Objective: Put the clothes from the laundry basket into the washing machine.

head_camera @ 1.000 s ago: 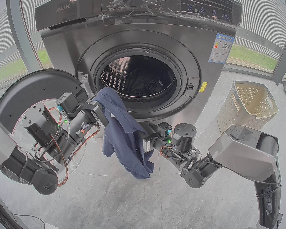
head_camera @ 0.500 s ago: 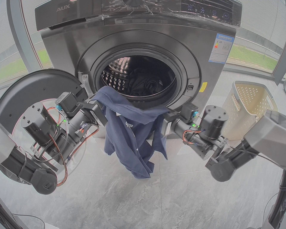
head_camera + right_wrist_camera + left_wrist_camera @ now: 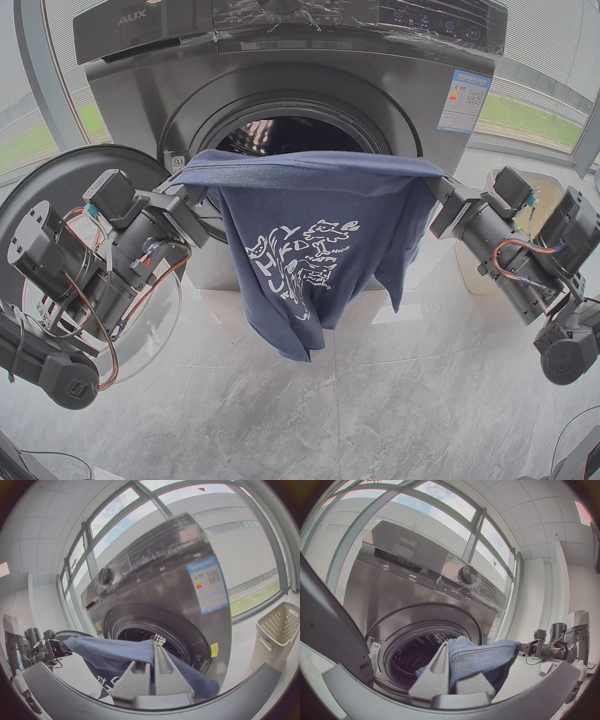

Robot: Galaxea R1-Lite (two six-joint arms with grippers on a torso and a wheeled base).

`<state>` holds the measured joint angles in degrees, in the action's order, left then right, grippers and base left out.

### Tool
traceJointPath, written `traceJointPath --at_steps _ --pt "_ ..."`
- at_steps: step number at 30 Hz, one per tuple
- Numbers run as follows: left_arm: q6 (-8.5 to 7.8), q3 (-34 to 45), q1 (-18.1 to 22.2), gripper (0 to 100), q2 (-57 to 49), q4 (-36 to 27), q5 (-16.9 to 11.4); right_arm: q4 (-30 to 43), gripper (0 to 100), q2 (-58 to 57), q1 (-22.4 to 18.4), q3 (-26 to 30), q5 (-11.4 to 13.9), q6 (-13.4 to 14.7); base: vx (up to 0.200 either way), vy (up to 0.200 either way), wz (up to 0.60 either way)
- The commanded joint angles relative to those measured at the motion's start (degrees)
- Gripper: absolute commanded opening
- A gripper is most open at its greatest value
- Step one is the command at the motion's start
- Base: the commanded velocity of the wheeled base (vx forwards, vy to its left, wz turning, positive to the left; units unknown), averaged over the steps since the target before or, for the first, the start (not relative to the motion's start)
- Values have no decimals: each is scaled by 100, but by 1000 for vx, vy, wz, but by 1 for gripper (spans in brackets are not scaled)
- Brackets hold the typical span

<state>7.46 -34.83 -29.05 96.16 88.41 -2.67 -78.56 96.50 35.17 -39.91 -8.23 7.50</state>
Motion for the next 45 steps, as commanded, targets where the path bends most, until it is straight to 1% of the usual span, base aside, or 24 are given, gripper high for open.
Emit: traceJointPath --at_steps 1,5,6,12,17,28,32,36,40,43,45 --pt "-8 -50 -22 0 -194 1 12 -19 0 -501 7 62 -3 15 0 0 0" --pt "-17 -103 -13 0 -194 1 21 -19 0 -536 7 124 -12 15 0 0 0" --pt "-43 -200 -13 0 -203 1 47 -37 0 -536 16 133 -21 15 0 0 0" --pt "-43 -384 49 0 -379 -87 65 -98 0 -527 -19 106 -21 15 0 0 0" --pt "-122 -393 57 0 -387 -113 56 -107 0 -518 7 124 -30 41 0 0 0" --pt "-131 -340 13 0 -405 -113 56 -178 0 -518 7 62 -47 50 0 0 0" --pt "-131 -349 49 0 -396 -122 12 -178 0 -518 16 71 -47 50 0 0 0" --pt "-184 -314 5 0 -352 -113 12 -186 0 -492 16 115 -47 59 0 0 0" --pt "-315 -270 -4 0 -352 -166 -14 -151 0 -422 16 212 -38 103 0 0 0" --pt "-333 -279 -4 0 -343 -219 -85 -186 0 -140 104 344 -38 164 0 0 0" --pt "-333 -261 -13 0 -326 -219 -172 -336 0 369 359 458 -3 191 0 0 0"
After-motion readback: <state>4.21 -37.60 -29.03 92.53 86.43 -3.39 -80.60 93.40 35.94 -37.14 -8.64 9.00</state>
